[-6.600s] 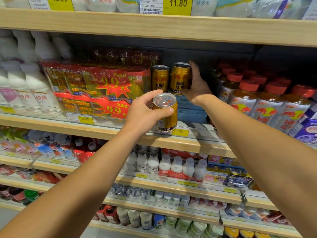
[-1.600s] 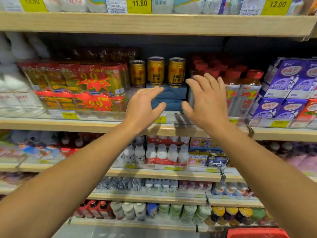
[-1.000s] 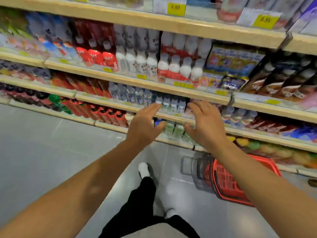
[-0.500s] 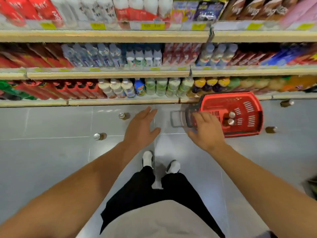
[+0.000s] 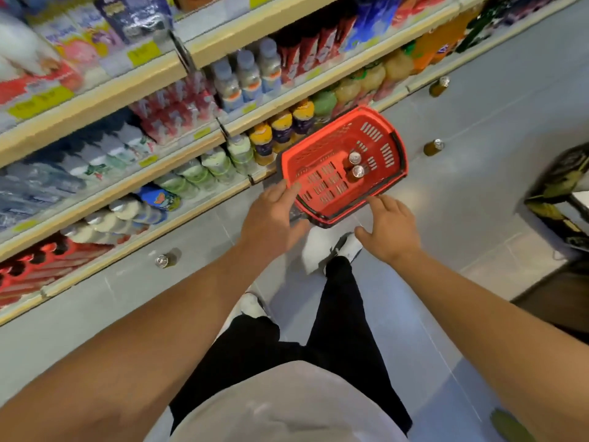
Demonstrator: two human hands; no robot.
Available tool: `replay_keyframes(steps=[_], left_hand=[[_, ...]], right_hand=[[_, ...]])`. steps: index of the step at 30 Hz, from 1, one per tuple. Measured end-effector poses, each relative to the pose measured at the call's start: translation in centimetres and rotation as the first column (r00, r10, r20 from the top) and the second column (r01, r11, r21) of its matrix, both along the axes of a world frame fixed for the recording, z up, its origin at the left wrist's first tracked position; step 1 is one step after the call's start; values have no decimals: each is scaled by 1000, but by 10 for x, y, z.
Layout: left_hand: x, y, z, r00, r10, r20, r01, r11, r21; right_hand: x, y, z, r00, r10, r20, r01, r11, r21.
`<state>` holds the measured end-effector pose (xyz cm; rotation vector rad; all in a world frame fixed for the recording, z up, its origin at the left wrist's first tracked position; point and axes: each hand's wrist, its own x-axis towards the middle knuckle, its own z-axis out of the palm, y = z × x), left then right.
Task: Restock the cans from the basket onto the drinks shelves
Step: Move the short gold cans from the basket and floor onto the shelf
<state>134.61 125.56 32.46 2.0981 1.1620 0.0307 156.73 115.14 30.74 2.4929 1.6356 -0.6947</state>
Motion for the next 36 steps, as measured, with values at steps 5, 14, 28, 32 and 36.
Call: replay_keyframes(steps=[5, 14, 28, 32, 36], left_hand=[[97, 33, -19, 997, 13, -81, -14, 1000, -11], [226, 104, -87, 983, -122, -135, 120, 993, -19], [277, 220, -350, 950, -271, -153, 264, 962, -66], [282, 237, -421, 955, -278, -102, 266, 957, -117], [297, 247, -477, 950, -304, -71, 292, 946, -138]], right_hand=[[93, 29, -22, 994, -87, -72, 84, 996, -43], [208, 88, -102, 955, -189, -228, 178, 982, -70], [211, 192, -339, 747, -555, -365, 570, 818, -78], [204, 211, -421, 536, -750, -388, 795, 603, -67], [194, 217, -497, 473, -820, -323, 843, 528, -106]])
